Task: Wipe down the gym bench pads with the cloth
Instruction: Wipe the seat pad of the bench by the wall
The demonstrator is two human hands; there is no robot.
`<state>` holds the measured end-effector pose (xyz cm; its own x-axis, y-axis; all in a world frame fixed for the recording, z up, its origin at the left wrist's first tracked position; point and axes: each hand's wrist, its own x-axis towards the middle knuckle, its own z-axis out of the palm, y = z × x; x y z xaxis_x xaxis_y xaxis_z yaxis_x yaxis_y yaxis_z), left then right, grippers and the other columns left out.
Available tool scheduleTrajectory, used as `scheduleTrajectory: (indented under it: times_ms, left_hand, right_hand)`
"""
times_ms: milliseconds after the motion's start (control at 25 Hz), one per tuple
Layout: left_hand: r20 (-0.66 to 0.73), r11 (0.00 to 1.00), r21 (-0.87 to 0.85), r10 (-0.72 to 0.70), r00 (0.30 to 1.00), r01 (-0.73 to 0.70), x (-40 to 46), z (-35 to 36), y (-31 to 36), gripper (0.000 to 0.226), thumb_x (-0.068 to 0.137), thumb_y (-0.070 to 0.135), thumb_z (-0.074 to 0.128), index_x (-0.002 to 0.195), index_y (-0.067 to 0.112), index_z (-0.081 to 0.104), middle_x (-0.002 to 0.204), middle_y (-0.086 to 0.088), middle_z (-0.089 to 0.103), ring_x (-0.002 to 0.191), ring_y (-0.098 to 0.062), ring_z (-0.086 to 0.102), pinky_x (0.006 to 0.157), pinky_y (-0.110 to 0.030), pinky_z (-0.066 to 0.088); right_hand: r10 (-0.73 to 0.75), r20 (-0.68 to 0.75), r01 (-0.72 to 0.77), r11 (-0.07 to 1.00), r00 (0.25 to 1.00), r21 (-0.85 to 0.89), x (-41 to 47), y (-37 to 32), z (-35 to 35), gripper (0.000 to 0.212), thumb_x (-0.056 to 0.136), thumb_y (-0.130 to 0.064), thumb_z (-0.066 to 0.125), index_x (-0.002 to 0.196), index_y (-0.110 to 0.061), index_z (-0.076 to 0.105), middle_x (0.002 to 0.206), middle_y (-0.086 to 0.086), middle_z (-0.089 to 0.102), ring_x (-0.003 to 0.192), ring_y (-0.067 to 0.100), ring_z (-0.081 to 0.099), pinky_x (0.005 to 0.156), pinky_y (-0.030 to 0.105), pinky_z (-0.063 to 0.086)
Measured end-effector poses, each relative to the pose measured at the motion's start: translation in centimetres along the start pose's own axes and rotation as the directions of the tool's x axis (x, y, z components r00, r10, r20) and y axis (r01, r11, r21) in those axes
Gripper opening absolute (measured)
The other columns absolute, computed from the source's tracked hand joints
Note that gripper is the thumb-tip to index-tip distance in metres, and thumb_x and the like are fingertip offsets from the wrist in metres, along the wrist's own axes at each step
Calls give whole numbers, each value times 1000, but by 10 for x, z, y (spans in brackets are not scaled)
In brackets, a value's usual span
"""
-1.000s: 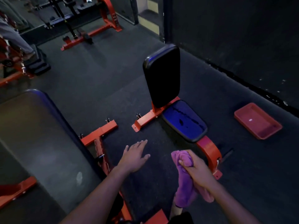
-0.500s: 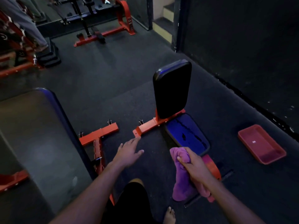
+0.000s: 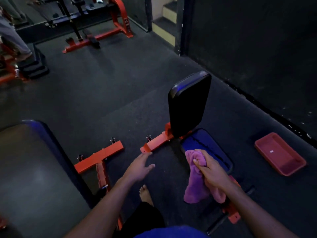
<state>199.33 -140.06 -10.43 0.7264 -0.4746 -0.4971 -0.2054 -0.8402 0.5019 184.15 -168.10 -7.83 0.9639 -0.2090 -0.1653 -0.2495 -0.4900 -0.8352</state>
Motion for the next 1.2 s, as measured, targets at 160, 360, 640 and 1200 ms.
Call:
scheduleTrajectory:
  times_ms: [160, 360, 640, 1200]
  left_hand:
    - [30, 998, 4, 70, 997, -70, 49, -53, -24, 63, 101, 36, 66, 156, 23, 41, 156, -1, 46, 144, -19, 45, 110, -22, 30]
    - [58, 982, 72, 172, 983, -176, 123, -121, -32, 67, 98, 32, 70, 157, 18, 41, 160, -2, 45, 146, -17, 43, 116, -22, 28]
    - [109, 930, 67, 354, 929, -363, 217, -159, 15, 71, 99, 31, 68, 160, 18, 35, 163, -1, 39, 148, -16, 39, 118, -24, 29]
    - [385, 533, 389, 647, 658, -752, 383, -193, 116, 70, 110, 48, 28, 166, 21, -4, 169, 12, -17, 157, -9, -19, 126, -38, -11]
  right_hand:
    - [93, -94, -91, 995, 991, 31, 46, -32, 6, 20, 102, -18, 59, 108, -37, 61, 116, -20, 67, 112, 1, 61, 97, 27, 45]
    - [113, -278, -94, 992, 954, 81, 111, -68, 11, 17, 102, -17, 60, 108, -32, 62, 113, -29, 64, 109, -5, 59, 92, 9, 39]
    - [208, -413, -144, 973, 887, 181, 171, -56, -1, 9, 103, -18, 60, 108, -26, 62, 113, -13, 67, 109, 7, 62, 96, 26, 45]
    - [396, -657, -240, 917, 642, 318, 279, -51, -61, 22, 103, -22, 61, 120, -34, 57, 123, -18, 64, 116, 3, 59, 96, 10, 39]
